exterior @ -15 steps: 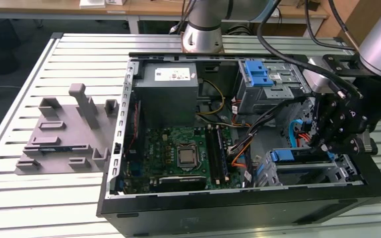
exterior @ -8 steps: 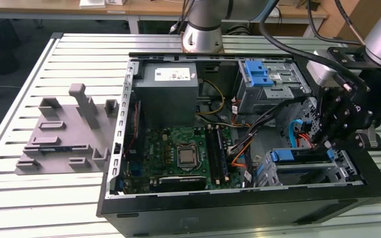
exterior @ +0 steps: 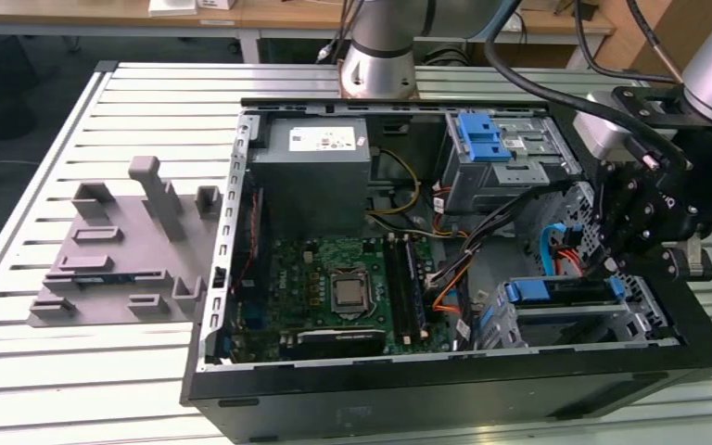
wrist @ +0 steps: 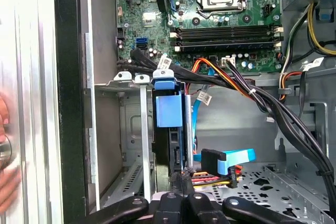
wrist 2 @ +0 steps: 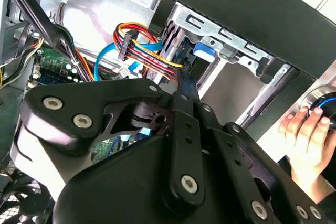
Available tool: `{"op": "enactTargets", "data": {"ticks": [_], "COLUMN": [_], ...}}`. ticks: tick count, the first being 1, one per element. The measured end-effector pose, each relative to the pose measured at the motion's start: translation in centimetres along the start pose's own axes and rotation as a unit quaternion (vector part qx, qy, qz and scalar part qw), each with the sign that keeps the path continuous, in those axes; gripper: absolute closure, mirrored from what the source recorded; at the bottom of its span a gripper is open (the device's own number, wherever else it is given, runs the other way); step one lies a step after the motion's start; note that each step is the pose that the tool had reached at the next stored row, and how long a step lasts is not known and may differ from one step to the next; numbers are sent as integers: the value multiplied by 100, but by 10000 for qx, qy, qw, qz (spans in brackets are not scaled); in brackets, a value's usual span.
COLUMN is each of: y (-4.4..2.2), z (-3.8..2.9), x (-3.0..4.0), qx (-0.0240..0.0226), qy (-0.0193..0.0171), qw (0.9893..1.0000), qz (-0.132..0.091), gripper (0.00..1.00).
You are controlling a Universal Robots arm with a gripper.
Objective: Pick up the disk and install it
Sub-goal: 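Insert the first disk wire, then insert the second disk wire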
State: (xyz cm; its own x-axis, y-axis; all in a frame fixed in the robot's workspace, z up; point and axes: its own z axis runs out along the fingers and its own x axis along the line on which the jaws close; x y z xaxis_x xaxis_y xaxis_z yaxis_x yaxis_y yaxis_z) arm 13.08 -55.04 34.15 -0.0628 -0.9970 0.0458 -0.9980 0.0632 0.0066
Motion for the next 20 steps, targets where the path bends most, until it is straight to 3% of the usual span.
{"op": "enactTargets", "data": {"ticks": [20], "y": [28], "z": [-17], "x": [3], "qx": [0], "qy": [0], "qw": [10000], "qz": [2], "gripper": [89]}}
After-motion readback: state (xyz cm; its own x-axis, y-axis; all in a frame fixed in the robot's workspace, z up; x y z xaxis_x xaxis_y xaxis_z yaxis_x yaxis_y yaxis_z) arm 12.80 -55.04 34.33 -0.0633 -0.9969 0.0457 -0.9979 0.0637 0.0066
